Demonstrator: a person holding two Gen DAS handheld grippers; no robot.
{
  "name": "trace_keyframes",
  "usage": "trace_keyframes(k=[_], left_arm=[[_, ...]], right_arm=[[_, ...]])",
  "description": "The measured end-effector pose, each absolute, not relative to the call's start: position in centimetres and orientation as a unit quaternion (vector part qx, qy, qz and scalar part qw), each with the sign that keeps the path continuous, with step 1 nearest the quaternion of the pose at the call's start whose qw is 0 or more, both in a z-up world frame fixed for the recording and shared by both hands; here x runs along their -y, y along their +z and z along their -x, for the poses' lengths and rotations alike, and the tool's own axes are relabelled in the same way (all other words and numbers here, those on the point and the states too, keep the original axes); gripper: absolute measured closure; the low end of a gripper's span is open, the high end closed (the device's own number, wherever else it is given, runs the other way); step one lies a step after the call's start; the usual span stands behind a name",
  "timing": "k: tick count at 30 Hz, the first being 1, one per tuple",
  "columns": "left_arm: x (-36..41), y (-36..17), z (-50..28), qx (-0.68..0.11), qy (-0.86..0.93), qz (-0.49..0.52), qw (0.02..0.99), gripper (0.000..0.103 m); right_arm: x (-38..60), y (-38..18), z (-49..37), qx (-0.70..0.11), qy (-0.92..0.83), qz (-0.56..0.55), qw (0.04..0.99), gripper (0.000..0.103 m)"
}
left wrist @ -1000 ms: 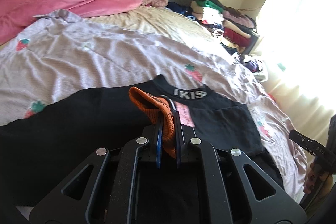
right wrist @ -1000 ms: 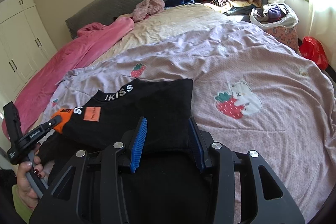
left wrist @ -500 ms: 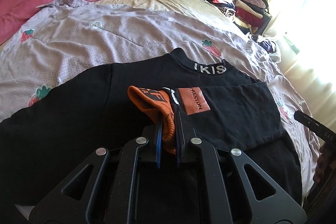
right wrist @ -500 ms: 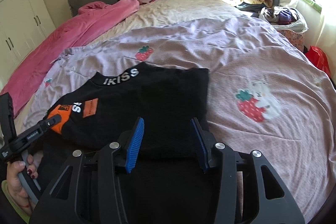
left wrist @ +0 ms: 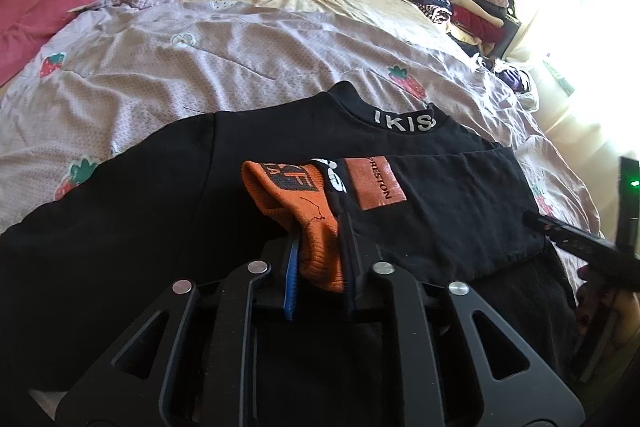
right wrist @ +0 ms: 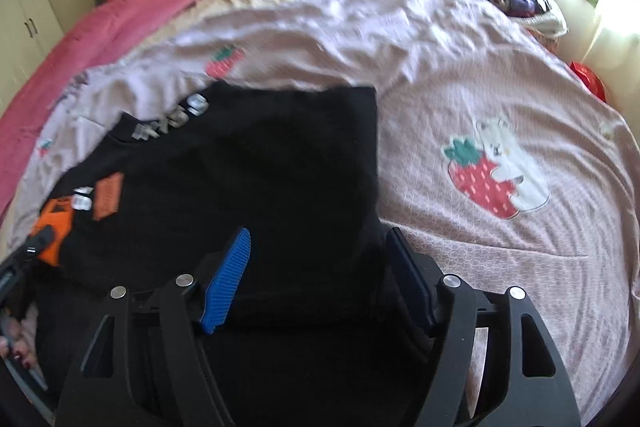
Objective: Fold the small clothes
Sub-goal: 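Grasp the laid orange cuff with the left gripper and flatten it, then move the left gripper to the other sleeve's orange cuff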
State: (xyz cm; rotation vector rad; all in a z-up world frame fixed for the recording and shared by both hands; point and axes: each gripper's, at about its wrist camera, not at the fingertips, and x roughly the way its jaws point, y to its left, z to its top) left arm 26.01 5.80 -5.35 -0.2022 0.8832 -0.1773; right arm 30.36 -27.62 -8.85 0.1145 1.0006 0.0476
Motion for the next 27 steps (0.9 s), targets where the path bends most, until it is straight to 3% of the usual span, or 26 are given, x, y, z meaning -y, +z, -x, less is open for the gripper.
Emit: trace_keyframes(k=[1,3,5,7,13,18,22,27], left_arm=[[-5.9,-5.3,-26.0,-0.425,-0.083,0.096,0.896,0.087],[-6.0,-5.2,-25.9,-0.424,-0.081,0.094,0.897,0.086],[-6.3,-5.2,-25.9,-0.426,-0.078,0.094,0.897,0.086],[-6.6,-4.9,-25.9,-0.422,-0.071,0.096,0.899,0.086],[-6.6,-3.0,-25.2,-0.388,-0.07,0.088,0.915,0.081],[-5.1,-5.2,-26.2,-0.421,-0.079,0.065,0.901,0.081],[-4.6,-6.9,-26.6,-0.44,-0.077,0.055,0.893,0.074],[-5.1,-8.0,-26.8,-0.451,-0.073,0.061,0.887,0.073]], right_arm=[[27.8,-9.3,-30.4,-0.485,0.023,-0.057,0.873,0.035],[28.6,-10.4,-30.8,-0.496,0.029,-0.067,0.865,0.063],[29.2,-10.2,-30.6,-0.487,0.032,-0.068,0.87,0.079],[30.4,-10.0,-30.4,-0.48,0.04,-0.083,0.872,0.088],[31.0,-9.8,-30.2,-0.474,0.046,-0.083,0.876,0.089],[30.9,-9.9,-30.0,-0.466,0.036,-0.076,0.881,0.088],[31.1,-9.8,-29.8,-0.463,0.034,-0.071,0.883,0.086],[31.4,-9.5,-29.3,-0.46,0.016,-0.07,0.885,0.071]])
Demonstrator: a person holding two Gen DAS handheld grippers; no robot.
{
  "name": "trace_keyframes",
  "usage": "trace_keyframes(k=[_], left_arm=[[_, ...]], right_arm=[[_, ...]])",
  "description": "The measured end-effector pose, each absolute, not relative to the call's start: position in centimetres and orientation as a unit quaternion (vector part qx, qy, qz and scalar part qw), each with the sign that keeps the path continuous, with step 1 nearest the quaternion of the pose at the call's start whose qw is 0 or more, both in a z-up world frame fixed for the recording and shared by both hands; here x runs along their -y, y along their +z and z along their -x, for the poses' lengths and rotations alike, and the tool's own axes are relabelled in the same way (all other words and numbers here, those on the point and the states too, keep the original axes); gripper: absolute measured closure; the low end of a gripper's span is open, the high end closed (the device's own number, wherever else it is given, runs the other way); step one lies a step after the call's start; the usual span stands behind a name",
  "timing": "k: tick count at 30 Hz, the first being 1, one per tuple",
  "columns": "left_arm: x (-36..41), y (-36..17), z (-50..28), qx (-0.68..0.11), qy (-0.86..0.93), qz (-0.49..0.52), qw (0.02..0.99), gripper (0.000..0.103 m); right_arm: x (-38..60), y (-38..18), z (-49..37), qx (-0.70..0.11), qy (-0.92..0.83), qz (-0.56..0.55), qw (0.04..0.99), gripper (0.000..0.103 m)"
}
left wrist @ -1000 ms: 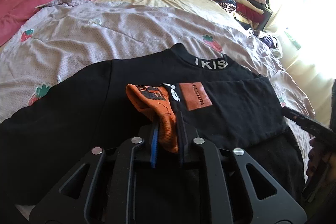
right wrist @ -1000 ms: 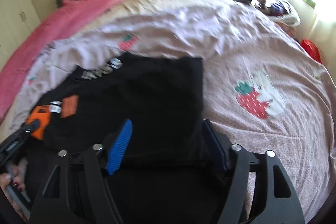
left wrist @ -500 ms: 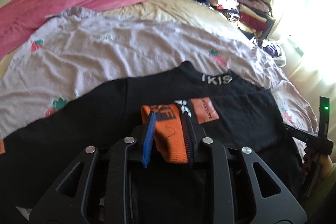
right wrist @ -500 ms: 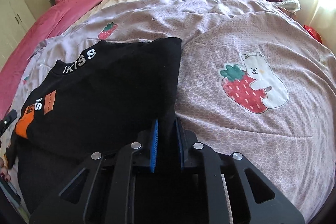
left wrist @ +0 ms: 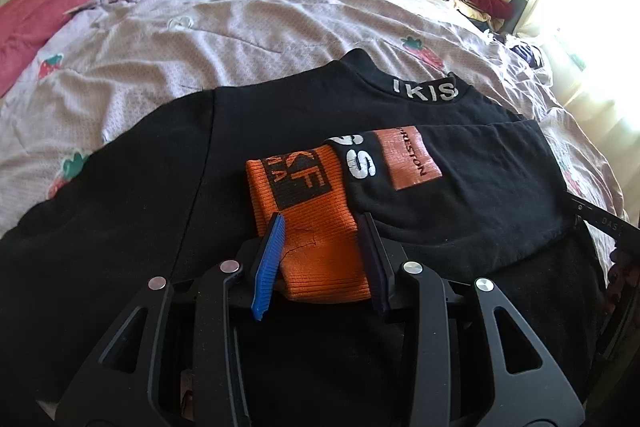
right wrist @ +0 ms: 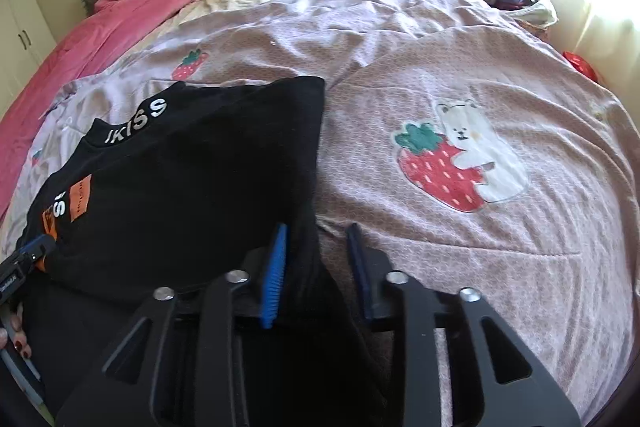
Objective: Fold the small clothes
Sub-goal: 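Move the left gripper to the other sleeve's orange cuff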
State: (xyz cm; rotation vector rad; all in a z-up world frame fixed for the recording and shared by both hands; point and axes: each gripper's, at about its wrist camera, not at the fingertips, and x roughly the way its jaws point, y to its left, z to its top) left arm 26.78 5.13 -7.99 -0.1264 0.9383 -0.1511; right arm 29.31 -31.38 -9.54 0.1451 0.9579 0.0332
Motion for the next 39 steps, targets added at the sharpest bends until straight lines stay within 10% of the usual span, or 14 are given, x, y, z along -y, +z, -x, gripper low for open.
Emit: trace_keyframes(k=[6,18,24,27,39], left_arm=[[-6.0,-6.7,-26.4,-0.449,-0.075,0.069,0.887,0.07],[-6.3,-7.7,-26.6,-0.467,-0.065,0.063,0.88,0.057],[-7.3,-6.4,-26.0,-0.453,-0.065,0.074,0.886,0.043],[-8.2,-5.6,-25.5,-0.443,-0.059,0.09,0.89,0.037],[-11.5,-2.2,-21.4,-0.401,-0.009,0.087,0.912,0.009]], right_arm=[[28.7,-5.8,-26.9,-0.406,0.058,-0.059,0.91,0.05],[22.2,-9.6,-27.8,-0.483,0.118,-0.017,0.868,0.044],[22.2,-8.0,-26.6,-0.456,0.139,-0.041,0.878,0.036],[22.2,-6.4,-25.4,-0.438,0.134,-0.04,0.888,0.013],[22.2,-3.7,-22.9,-0.407,0.131,-0.046,0.903,0.006]])
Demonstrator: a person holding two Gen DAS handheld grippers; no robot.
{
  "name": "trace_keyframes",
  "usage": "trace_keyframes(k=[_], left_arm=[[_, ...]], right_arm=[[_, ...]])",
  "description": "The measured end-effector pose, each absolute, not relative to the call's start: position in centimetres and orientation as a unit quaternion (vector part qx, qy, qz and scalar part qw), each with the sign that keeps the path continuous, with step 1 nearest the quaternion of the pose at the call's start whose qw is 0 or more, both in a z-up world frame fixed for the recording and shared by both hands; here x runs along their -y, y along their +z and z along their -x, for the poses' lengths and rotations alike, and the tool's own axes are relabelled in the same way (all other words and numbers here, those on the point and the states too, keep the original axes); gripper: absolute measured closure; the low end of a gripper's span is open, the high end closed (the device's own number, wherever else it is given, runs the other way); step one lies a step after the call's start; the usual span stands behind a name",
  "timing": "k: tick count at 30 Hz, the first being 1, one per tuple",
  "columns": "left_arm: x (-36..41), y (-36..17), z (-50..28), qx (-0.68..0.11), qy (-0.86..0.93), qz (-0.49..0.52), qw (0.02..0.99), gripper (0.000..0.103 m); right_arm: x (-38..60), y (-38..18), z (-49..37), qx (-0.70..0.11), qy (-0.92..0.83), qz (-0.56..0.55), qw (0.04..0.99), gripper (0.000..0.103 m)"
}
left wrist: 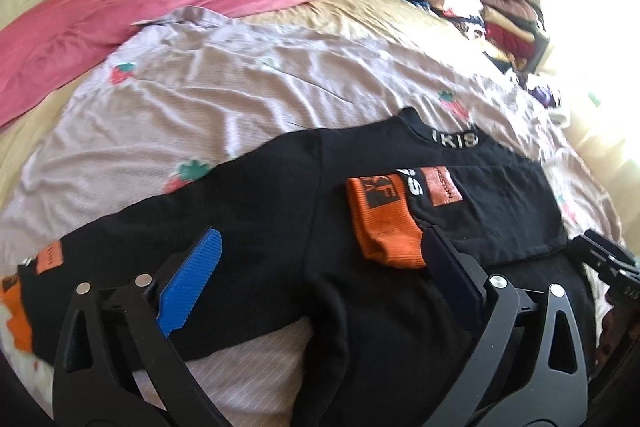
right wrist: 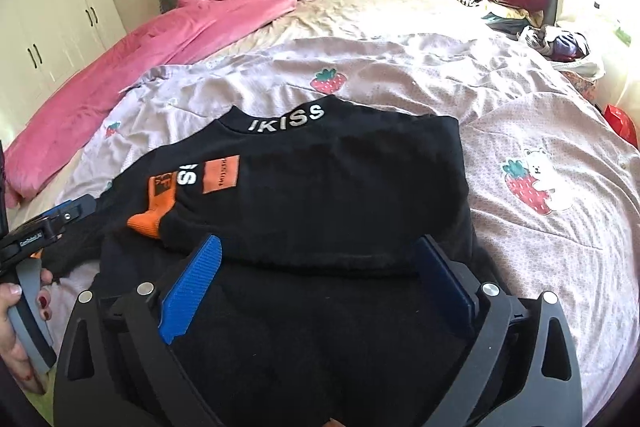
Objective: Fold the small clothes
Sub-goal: 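Move the left gripper to the other sleeve's orange cuff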
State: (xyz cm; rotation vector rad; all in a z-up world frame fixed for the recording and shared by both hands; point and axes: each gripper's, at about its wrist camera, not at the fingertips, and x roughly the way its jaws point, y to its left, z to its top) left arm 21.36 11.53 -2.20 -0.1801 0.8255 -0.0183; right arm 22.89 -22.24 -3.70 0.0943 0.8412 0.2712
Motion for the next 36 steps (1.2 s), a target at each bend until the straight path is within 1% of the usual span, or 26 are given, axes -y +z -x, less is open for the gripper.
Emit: trace_keyframes(k=[4,24,36], left_arm=[[-13.4,-1.3,-19.4,-0.389,0.009,0.114,0.914,0.009],[-17.2,1.1,-13.1,-0.372,0.054,0.102,0.921,0.009],[-22.3,0.5,-9.8,-0.37,0.097,0.123,0.916,0.009]], right_arm=[[20.7,-3.4,-22.2,-0.405,0.152,-0.045,0.901,0.005],[16.1,0.6,-19.6,-0.372,0.191,-0.033,0.908,0.004],[11.6,2.1,-18.4,-0.361,0.222,-0.013,0.906,0.004]])
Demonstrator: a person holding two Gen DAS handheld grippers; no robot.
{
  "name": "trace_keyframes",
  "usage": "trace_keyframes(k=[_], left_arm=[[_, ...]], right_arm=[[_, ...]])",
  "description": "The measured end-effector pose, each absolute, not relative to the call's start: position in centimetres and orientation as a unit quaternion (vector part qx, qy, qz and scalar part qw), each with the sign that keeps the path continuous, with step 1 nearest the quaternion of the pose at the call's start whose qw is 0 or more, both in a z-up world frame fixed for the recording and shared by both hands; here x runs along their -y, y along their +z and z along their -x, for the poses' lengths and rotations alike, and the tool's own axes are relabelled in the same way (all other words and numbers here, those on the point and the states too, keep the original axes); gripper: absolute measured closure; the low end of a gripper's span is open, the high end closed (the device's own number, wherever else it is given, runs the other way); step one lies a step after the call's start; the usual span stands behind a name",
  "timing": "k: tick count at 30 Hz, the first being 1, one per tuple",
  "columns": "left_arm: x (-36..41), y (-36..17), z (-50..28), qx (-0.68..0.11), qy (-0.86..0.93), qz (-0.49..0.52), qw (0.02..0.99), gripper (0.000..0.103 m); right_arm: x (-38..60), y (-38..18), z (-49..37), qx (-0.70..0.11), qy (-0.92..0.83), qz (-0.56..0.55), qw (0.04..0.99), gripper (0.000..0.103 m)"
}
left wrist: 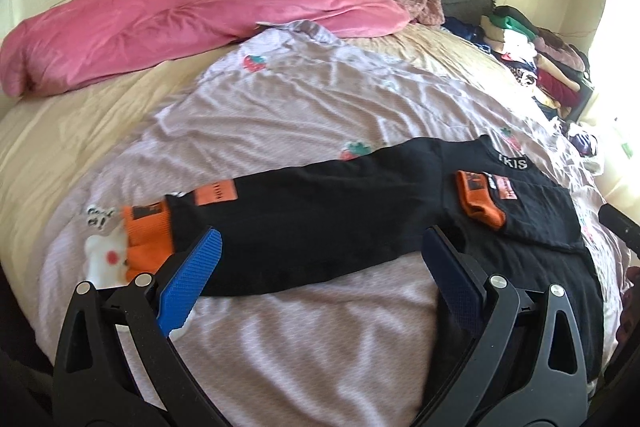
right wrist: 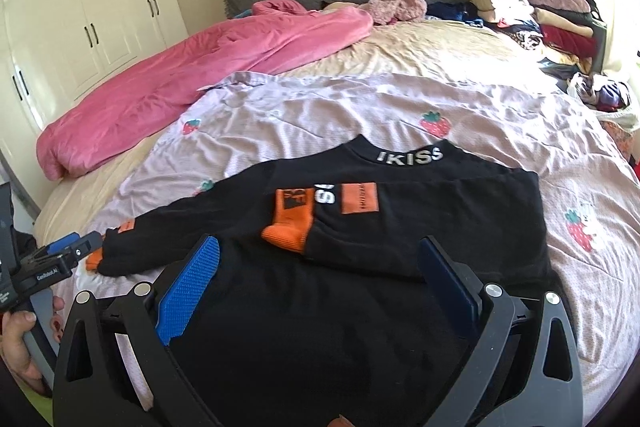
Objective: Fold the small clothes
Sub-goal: 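Move the left gripper to the other sleeve's orange cuff, then close the left gripper on the orange cuff of that sleeve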
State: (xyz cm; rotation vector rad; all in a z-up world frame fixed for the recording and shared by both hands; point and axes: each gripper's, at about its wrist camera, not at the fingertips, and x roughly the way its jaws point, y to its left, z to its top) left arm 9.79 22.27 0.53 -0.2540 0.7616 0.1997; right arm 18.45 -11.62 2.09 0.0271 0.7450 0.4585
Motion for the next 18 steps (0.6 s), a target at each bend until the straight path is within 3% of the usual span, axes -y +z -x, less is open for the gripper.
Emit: trace_keyframes(k=[18], left_arm=[[-28.1,-1.0,-7.2,-0.362,0.145,0.148,0.909,0.009]], right_arm=[[4.1,2.6,-17.3,-0.361,0.263,0.038,0.894,0.004]])
